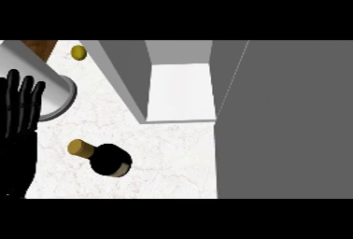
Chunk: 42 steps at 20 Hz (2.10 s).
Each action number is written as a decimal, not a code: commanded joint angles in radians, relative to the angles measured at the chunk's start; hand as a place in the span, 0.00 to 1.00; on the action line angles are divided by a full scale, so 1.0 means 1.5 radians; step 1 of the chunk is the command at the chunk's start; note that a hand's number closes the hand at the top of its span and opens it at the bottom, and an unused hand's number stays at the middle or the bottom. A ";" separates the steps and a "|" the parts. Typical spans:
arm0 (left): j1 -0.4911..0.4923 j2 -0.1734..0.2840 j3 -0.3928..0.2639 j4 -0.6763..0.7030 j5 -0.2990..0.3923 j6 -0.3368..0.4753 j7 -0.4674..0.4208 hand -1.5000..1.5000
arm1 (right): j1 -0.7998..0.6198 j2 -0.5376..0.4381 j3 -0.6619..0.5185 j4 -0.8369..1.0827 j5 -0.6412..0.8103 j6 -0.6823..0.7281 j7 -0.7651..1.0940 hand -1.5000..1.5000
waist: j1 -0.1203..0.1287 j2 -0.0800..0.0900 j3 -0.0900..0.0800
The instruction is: Pick up the wine, place it into the cabinet and close the cabinet
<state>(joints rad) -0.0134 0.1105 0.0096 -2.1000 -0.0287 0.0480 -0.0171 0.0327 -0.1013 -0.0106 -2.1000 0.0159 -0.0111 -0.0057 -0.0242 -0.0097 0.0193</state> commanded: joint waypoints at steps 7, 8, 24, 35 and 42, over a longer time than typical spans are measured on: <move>-0.036 -0.067 -0.046 0.099 0.148 -0.060 0.058 0.00 | 0.079 0.008 0.092 -0.044 -0.057 0.082 0.036 0.00 | 0.007 0.012 -0.015; -0.047 -0.070 -0.051 0.095 0.171 -0.052 0.084 0.00 | 0.088 0.005 0.092 -0.058 -0.072 0.087 0.053 0.00 | 0.004 0.008 -0.014; -0.085 -0.062 -0.060 0.021 0.196 0.010 0.209 0.00 | 0.069 -0.040 -0.004 -0.190 -0.188 0.112 0.235 0.00 | 0.015 0.006 -0.013; -0.009 -0.073 -0.202 0.005 0.118 0.081 0.151 0.00 | 0.083 -0.016 -0.006 -0.198 -0.188 0.135 0.222 0.00 | 0.015 0.006 -0.013; 0.037 -0.047 -0.113 -0.039 0.160 0.024 0.197 0.00 | 0.020 0.000 0.011 -0.188 -0.154 0.108 0.264 0.00 | 0.018 0.006 -0.013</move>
<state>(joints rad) -0.0387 0.0214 -0.1683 -2.1514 0.1957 0.1240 0.3056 0.1400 -0.0880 0.0453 -2.3941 -0.1911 0.1657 0.3457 -0.0002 -0.0010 0.0001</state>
